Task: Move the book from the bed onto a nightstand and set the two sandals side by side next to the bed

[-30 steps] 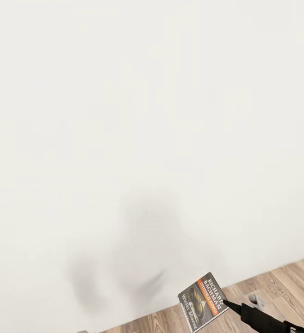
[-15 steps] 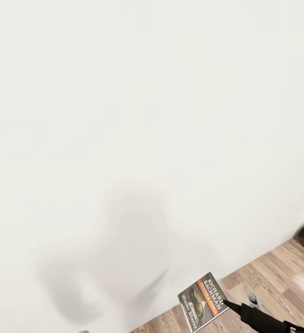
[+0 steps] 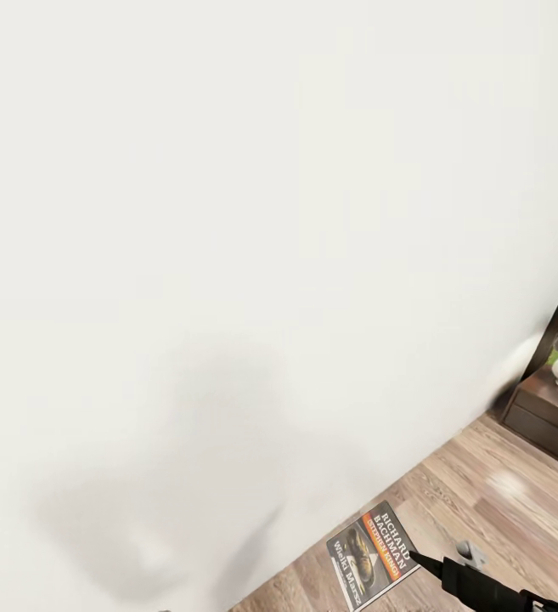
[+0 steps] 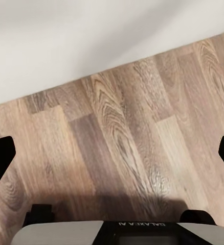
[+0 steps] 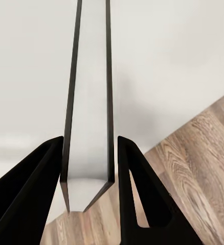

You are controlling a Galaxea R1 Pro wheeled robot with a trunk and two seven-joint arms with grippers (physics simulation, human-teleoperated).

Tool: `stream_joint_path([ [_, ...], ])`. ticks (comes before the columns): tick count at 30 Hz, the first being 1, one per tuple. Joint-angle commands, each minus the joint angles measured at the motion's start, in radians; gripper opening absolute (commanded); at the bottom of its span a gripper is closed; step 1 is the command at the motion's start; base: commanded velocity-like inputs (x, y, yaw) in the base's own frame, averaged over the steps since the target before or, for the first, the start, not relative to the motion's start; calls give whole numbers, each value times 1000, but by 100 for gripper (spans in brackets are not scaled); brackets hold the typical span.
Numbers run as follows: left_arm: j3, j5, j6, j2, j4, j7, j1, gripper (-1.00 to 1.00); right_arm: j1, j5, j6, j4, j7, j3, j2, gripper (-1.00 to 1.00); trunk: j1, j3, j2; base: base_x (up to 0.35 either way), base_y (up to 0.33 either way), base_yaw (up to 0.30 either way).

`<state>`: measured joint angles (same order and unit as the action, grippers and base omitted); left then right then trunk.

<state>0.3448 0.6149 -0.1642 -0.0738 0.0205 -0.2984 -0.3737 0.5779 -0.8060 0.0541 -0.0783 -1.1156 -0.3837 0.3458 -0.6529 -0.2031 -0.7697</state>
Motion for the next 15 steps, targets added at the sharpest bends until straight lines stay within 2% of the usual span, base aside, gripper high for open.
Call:
stream_joint_path([
  [1, 8, 10, -3, 0, -1, -4, -1, 100, 2, -10, 6, -3, -6, -3, -1, -100, 0, -1, -1, 0, 0, -285],
  [15, 9, 11, -3, 15, -2, -4, -1, 100, 2, -10, 6, -3, -10, -3, -1, -100, 0, -1, -1, 0, 0, -284],
])
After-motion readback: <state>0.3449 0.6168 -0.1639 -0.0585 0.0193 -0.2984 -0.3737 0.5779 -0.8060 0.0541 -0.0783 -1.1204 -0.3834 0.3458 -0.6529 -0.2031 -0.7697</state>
